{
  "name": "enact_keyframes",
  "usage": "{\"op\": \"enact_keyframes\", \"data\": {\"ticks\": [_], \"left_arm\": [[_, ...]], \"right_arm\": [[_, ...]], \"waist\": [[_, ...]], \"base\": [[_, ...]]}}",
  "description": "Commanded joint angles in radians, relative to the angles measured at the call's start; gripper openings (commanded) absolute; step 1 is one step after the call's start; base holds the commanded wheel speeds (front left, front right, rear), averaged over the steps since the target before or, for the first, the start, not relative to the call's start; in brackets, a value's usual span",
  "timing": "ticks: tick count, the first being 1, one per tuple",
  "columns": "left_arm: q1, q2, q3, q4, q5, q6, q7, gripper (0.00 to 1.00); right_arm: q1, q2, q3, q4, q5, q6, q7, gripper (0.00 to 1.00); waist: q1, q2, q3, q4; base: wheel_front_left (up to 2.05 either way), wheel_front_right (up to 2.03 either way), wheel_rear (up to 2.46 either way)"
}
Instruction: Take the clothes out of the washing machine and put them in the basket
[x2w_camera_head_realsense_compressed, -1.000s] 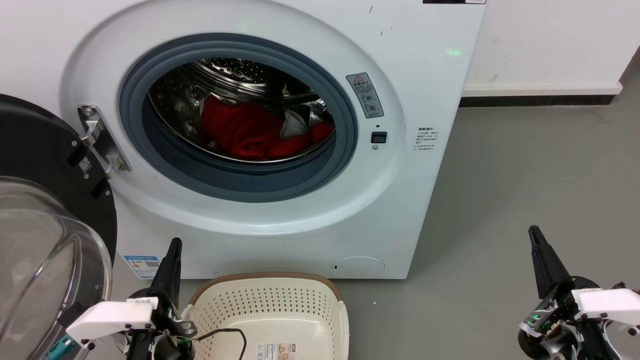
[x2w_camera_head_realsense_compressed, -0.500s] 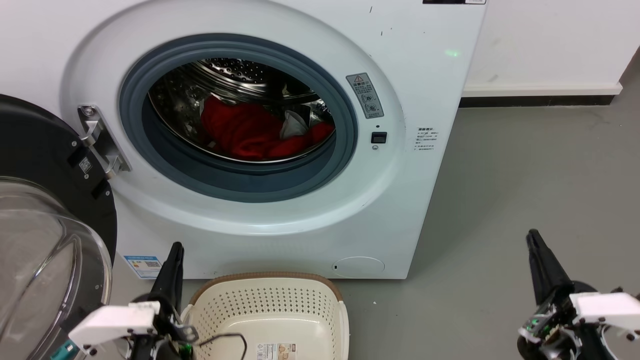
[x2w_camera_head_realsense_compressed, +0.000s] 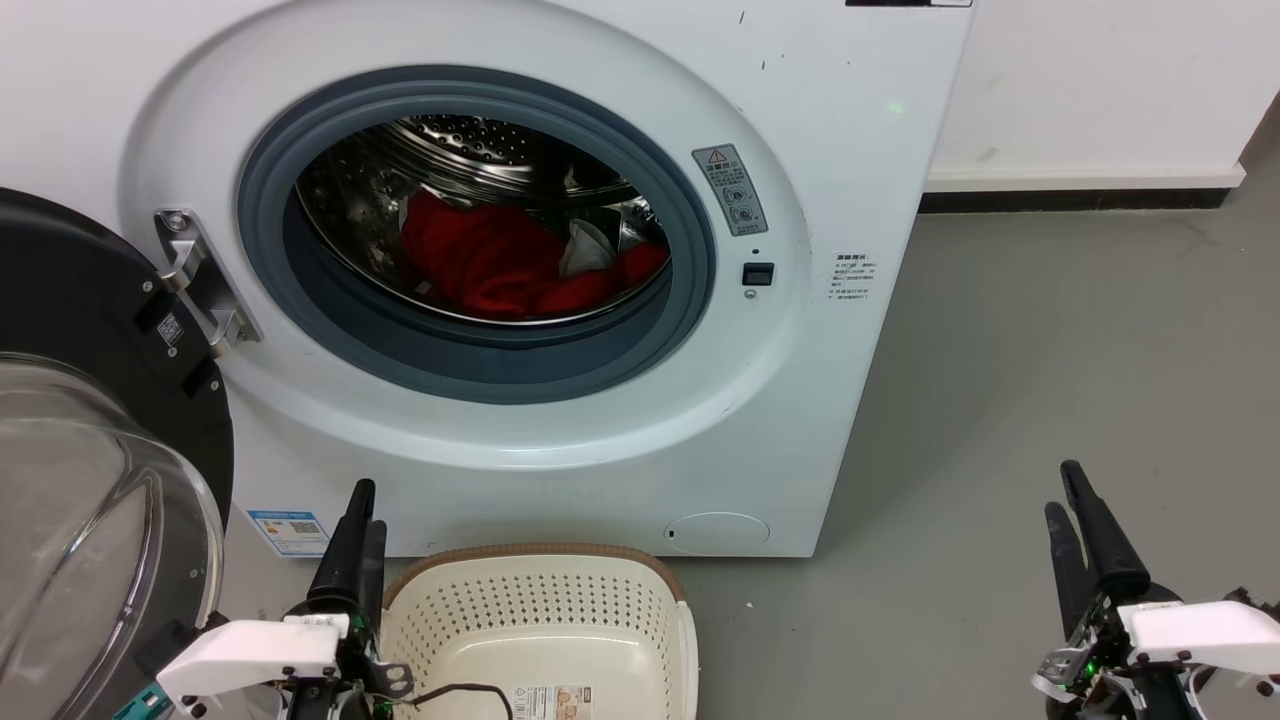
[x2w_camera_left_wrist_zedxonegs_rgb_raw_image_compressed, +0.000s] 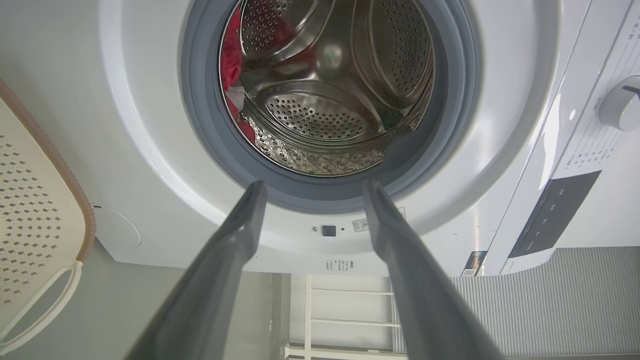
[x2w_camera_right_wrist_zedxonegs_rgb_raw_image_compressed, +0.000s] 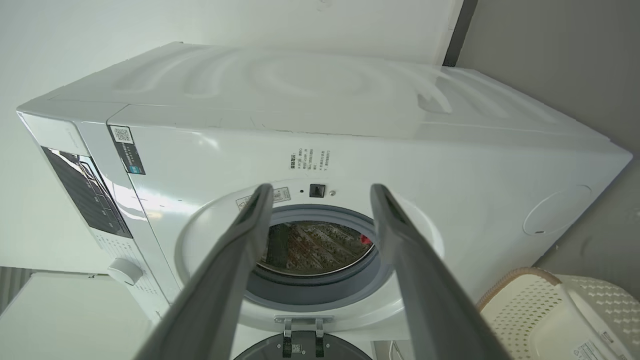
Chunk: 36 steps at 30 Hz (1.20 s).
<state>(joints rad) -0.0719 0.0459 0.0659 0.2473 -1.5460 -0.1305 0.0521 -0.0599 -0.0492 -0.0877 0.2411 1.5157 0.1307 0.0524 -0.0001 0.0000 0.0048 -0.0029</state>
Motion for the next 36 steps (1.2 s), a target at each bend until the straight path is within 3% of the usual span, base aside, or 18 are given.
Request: {"op": "enact_keyframes", "data": {"ticks": [1,20,36], "left_arm": [[-0.03,0.003,-0.004,-0.025,0.025,0.0,-0.01,1.0],[-0.038,0.01,-0.051,-0.079,0.415,0.0,-0.088,1.0],[-0.051,0.027,-0.069,-0.102,0.652,0.0,-0.14,1.0]], "right_arm": [[-0.011,-0.003,-0.001,-0.027,-0.037,0.0,-0.01,1.0],[0.024,-0.002,0.019,-0.103,-0.525,0.0,-0.078,1.0],[0.038,-0.002,0.028,-0.154,-0.777,0.0,-0.092,1.0]], "waist": [[0.0001,0.0,0.0,0.0],[0.0001,0.0,0.0,-0.005],[0.0001,0.0,0.007,-0.011]], "base": [[0.0,0.0,0.0],[0.0,0.0,0.0],[0.0,0.0,0.0]]}}
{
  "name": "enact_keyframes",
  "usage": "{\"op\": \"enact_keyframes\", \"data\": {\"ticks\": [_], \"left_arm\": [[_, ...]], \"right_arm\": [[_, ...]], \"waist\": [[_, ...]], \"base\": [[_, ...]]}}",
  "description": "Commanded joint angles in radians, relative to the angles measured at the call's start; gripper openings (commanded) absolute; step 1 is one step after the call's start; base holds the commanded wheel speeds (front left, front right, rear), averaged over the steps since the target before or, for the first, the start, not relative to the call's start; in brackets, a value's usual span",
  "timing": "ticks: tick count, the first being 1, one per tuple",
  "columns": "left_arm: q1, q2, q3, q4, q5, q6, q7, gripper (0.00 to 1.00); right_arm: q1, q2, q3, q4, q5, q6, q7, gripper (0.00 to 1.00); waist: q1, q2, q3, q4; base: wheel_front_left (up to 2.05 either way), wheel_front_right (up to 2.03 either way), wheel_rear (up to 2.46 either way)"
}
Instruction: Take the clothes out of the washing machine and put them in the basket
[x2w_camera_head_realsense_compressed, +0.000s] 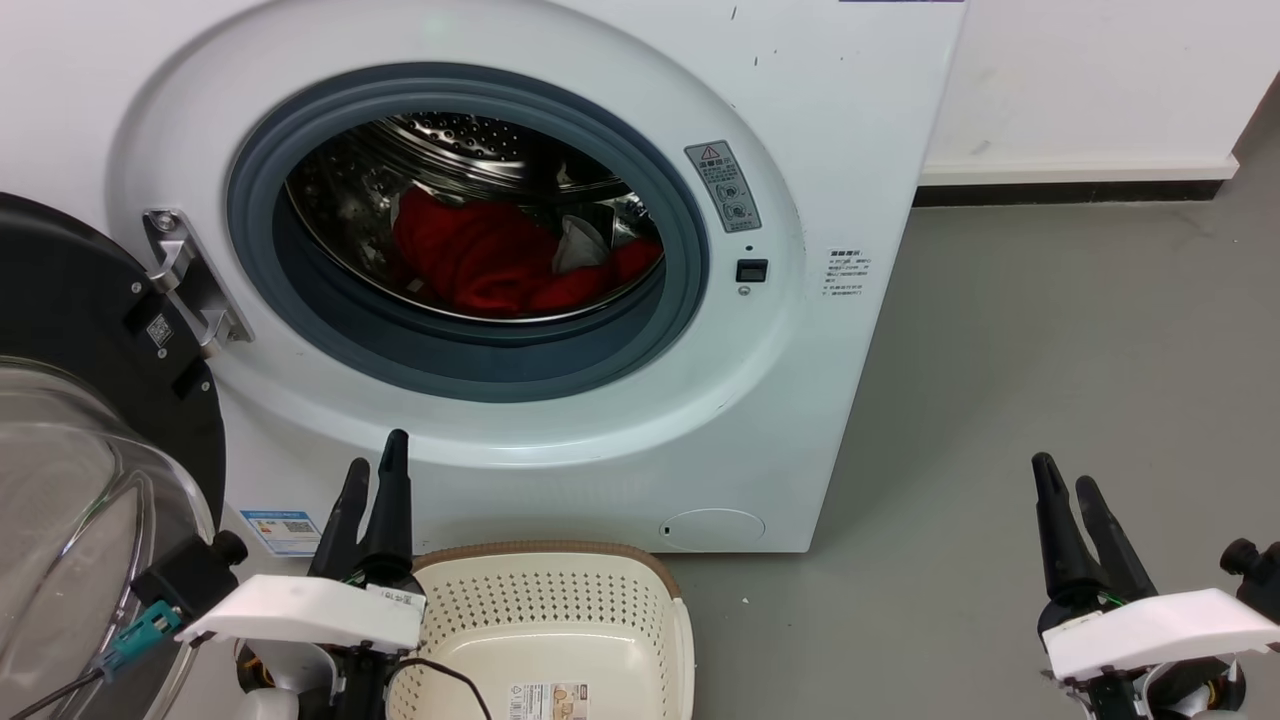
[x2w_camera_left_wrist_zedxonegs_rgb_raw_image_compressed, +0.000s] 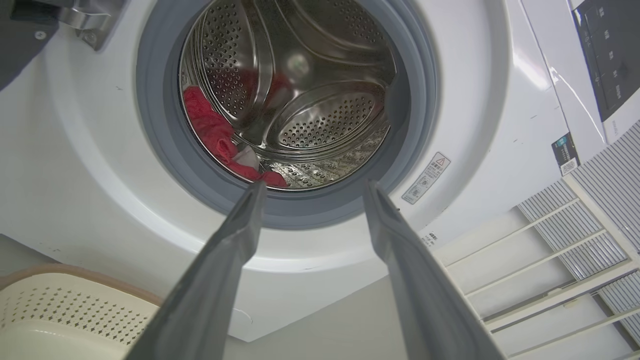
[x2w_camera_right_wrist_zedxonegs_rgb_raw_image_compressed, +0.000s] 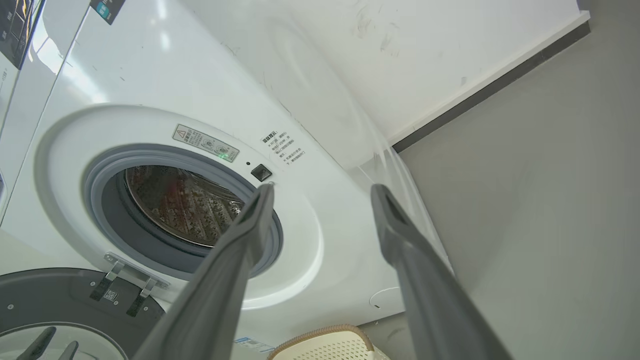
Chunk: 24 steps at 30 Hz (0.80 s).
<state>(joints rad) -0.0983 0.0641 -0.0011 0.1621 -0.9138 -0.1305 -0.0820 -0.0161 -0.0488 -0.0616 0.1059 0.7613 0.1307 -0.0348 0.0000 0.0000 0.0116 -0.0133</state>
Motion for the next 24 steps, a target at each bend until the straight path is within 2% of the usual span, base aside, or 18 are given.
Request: {"op": "enact_keyframes", "data": {"ticks": [1,11,24], "left_arm": [[-0.025,0.009,-0.003,-0.016,0.034,0.0,-0.01,1.0],[-0.035,0.031,-0.018,0.006,0.24,0.008,-0.04,1.0],[-0.039,0.042,-0.018,0.024,0.428,0.044,-0.075,1.0]], "right_arm": [[-0.005,-0.002,0.003,-0.023,-0.04,0.0,-0.007,1.0],[0.009,-0.002,0.004,-0.061,-0.199,0.0,0.002,1.0],[0.03,-0.002,0.006,-0.101,-0.366,0.0,0.003,1.0]], "waist": [[0.0,0.0,0.0,-0.001],[0.0,0.0,0.002,-0.006],[0.0,0.0,0.001,-0.013]], "base": [[0.0,0.0,0.0],[0.0,0.0,0.0],[0.0,0.0,0.0]]}}
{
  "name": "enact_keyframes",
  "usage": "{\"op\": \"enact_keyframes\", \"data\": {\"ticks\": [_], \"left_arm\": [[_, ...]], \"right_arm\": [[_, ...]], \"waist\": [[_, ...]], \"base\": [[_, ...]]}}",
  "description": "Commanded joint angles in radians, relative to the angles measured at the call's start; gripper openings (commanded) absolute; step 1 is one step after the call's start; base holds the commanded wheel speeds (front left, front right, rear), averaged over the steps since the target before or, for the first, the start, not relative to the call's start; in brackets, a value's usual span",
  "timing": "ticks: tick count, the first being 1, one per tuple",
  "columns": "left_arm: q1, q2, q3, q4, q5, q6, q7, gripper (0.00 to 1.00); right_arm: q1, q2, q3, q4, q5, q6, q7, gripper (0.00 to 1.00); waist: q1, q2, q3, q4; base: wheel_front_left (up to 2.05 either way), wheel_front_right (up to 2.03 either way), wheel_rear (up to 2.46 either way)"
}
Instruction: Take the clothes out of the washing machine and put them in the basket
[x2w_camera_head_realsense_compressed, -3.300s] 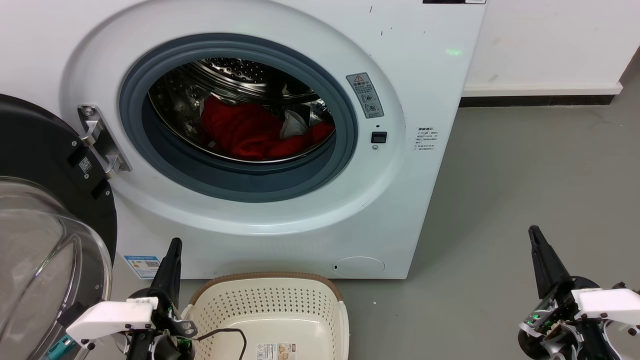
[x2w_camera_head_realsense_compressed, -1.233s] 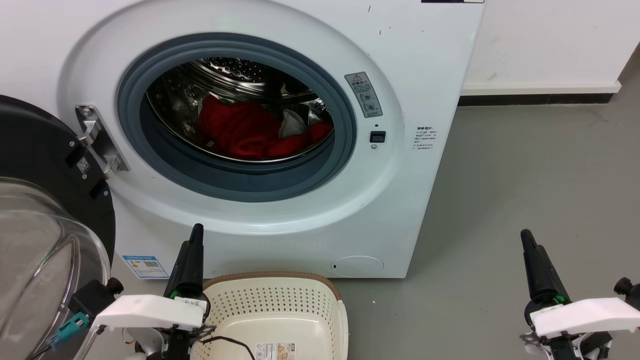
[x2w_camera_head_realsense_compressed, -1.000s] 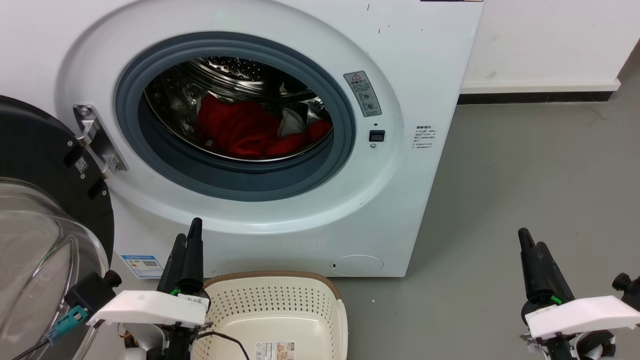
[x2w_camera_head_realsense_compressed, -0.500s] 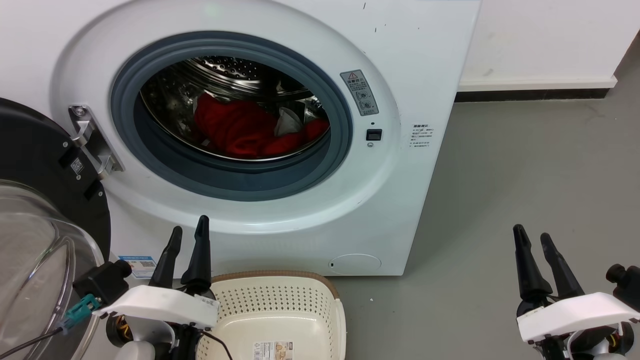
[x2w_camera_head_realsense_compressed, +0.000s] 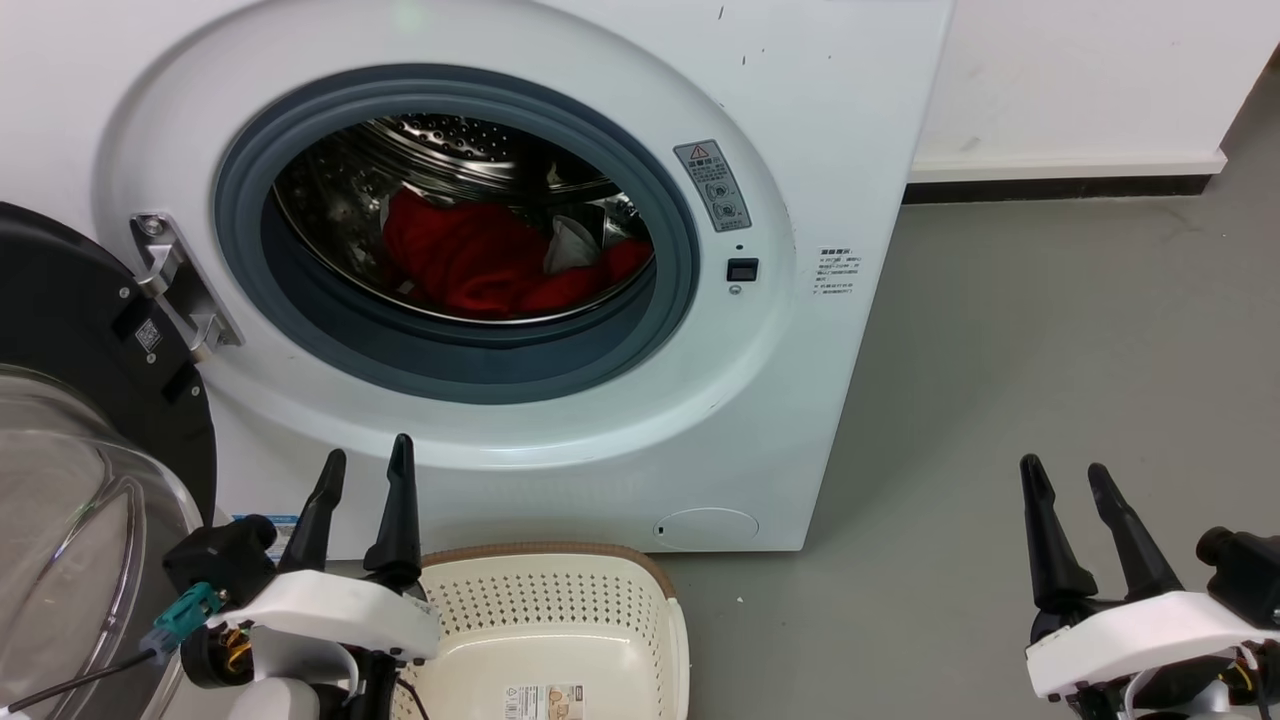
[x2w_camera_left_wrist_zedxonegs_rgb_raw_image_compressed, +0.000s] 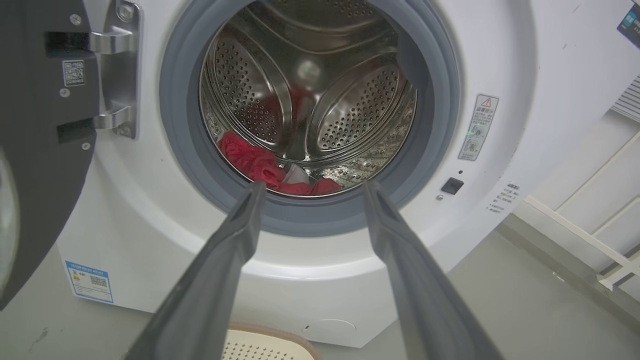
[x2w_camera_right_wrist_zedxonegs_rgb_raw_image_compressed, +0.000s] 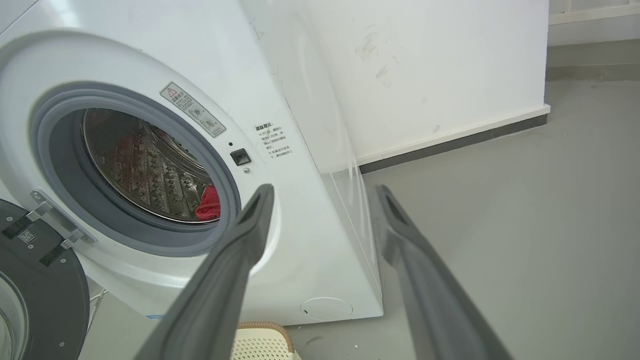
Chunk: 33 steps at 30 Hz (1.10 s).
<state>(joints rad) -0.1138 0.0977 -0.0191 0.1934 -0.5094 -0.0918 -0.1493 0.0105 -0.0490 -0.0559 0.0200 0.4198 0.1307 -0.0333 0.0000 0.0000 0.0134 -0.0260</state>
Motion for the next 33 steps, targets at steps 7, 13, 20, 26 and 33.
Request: {"op": "enact_keyframes", "data": {"ticks": [7,13,20,26,33], "left_arm": [[-0.019,0.017,-0.004,-0.011,0.102,0.016,-0.026,1.0],[-0.015,0.022,-0.01,-0.011,0.162,0.023,-0.04,1.0],[-0.009,0.025,-0.017,-0.005,0.222,0.027,-0.055,1.0],[-0.001,0.021,-0.019,0.005,0.263,0.03,-0.068,1.0],[0.003,0.016,-0.021,0.018,0.308,0.03,-0.082,1.0]], "right_arm": [[0.016,-0.002,0.003,-0.028,-0.103,0.0,0.003,1.0],[0.027,-0.002,0.005,-0.04,-0.168,0.0,0.004,1.0],[0.037,-0.002,0.005,-0.048,-0.228,0.0,0.004,1.0],[0.045,-0.002,0.001,-0.055,-0.277,0.0,-0.002,1.0],[0.049,-0.002,-0.005,-0.066,-0.337,0.0,-0.01,1.0]], "waist": [[0.0,0.0,-0.004,-0.002],[0.0,0.0,-0.007,-0.004],[0.0,0.0,-0.011,-0.005],[0.0,0.0,-0.013,-0.002],[0.0,0.0,-0.014,0.0]], "base": [[0.0,0.0,0.0],[0.0,0.0,0.0],[0.0,0.0,0.0],[0.0,0.0,0.0],[0.0,0.0,0.0]]}}
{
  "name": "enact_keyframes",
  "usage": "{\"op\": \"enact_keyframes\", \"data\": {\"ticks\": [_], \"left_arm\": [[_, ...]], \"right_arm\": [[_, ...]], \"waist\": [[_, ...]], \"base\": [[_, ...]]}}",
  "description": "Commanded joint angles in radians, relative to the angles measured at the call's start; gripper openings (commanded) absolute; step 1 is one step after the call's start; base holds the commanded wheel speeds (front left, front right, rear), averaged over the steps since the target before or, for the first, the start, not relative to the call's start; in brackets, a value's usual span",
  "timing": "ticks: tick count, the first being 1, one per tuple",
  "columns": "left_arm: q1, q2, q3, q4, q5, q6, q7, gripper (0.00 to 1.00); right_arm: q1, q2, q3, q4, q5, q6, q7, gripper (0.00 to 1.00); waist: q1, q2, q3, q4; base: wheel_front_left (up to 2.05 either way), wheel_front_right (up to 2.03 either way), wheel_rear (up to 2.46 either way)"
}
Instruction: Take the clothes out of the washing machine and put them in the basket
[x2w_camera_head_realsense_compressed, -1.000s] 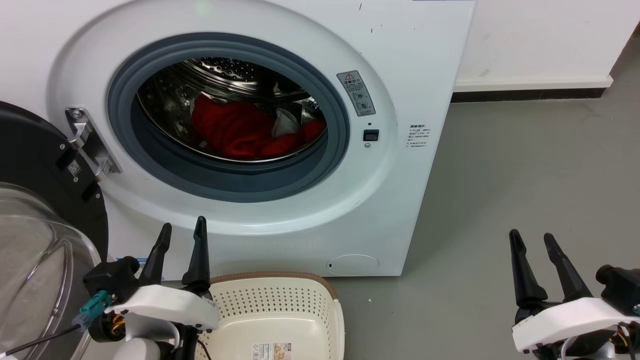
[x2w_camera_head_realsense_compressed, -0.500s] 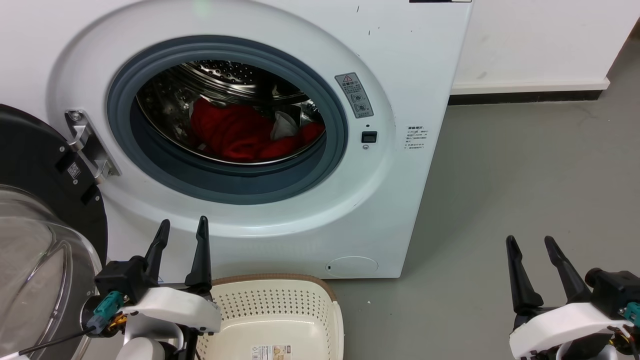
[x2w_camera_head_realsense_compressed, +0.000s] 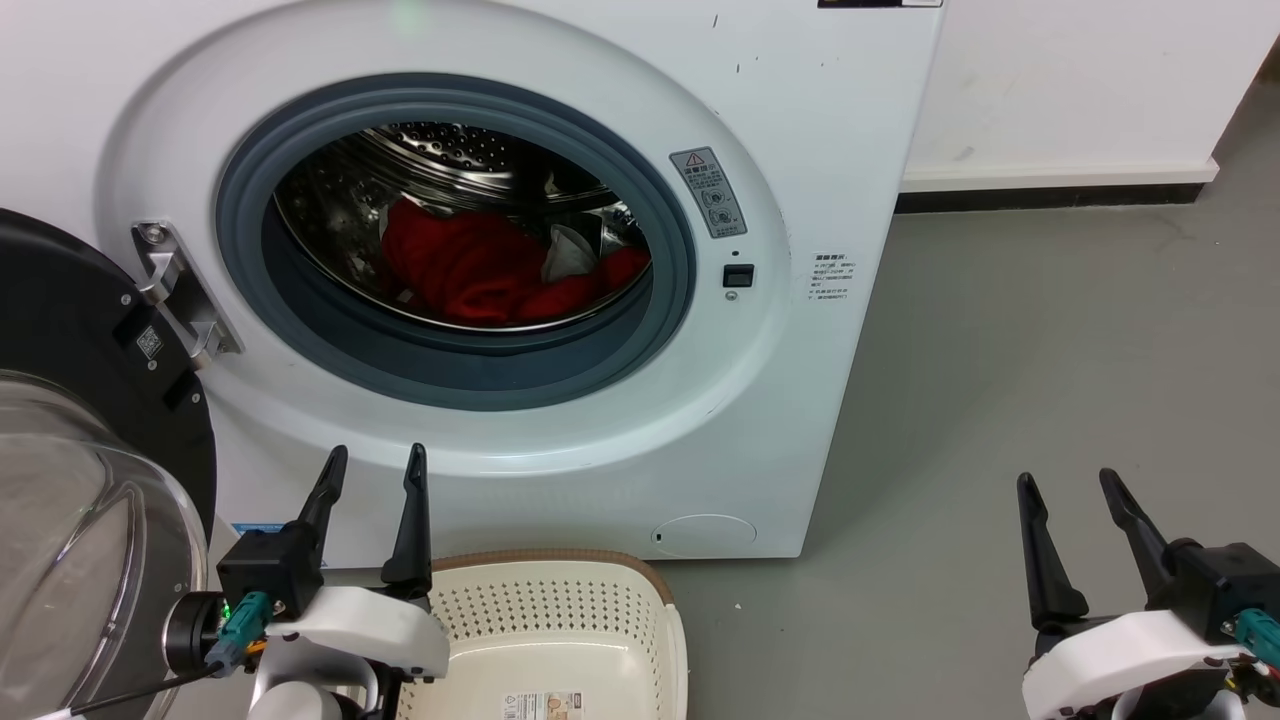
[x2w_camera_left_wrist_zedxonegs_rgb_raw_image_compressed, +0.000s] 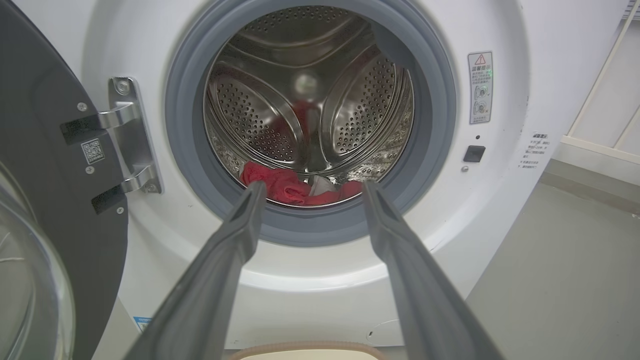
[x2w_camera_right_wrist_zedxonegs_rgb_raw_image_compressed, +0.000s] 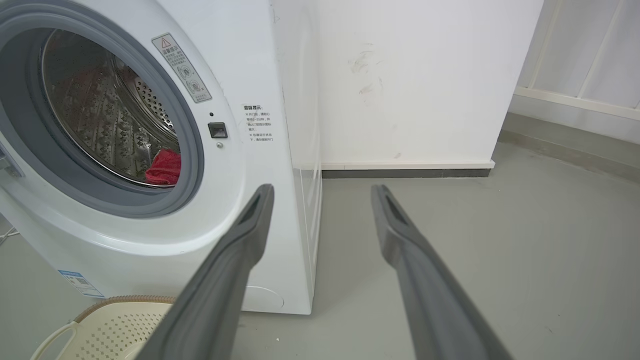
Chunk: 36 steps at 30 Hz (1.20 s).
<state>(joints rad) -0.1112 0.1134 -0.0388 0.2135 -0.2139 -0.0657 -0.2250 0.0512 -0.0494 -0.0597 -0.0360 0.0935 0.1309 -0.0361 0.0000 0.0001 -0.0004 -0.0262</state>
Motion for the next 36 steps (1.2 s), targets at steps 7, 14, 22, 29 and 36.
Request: {"op": "enact_keyframes", "data": {"ticks": [7,14,22,29,36], "left_arm": [[-0.002,-0.007,0.001,0.007,0.055,0.008,-0.019,1.0],[-0.001,-0.007,0.005,0.017,0.102,0.014,-0.032,1.0],[-0.007,-0.011,0.012,0.026,0.135,0.026,-0.042,1.0],[-0.01,-0.014,0.023,0.039,0.123,0.03,-0.041,1.0],[-0.012,-0.012,0.027,0.042,0.132,0.036,-0.041,1.0]], "right_arm": [[0.015,-0.001,0.002,-0.016,-0.062,0.0,-0.013,1.0],[0.014,-0.001,0.002,-0.019,-0.106,0.0,-0.018,1.0],[0.015,-0.001,0.003,-0.016,-0.138,0.0,-0.022,1.0],[0.017,-0.001,0.002,-0.006,-0.129,0.0,-0.022,1.0],[0.017,-0.001,0.0,-0.001,-0.121,0.0,-0.019,1.0]], "waist": [[0.0,-0.0001,-0.002,0.005],[0.0,-0.0001,-0.002,0.011],[0.0,-0.0001,-0.001,0.012],[0.0,-0.0001,-0.001,0.011],[0.0,-0.0001,-0.001,0.011]], "base": [[0.0,0.0,0.0],[0.0,0.0,0.0],[0.0,0.0,0.0],[0.0,0.0,0.0],[0.0,0.0,0.0]]}}
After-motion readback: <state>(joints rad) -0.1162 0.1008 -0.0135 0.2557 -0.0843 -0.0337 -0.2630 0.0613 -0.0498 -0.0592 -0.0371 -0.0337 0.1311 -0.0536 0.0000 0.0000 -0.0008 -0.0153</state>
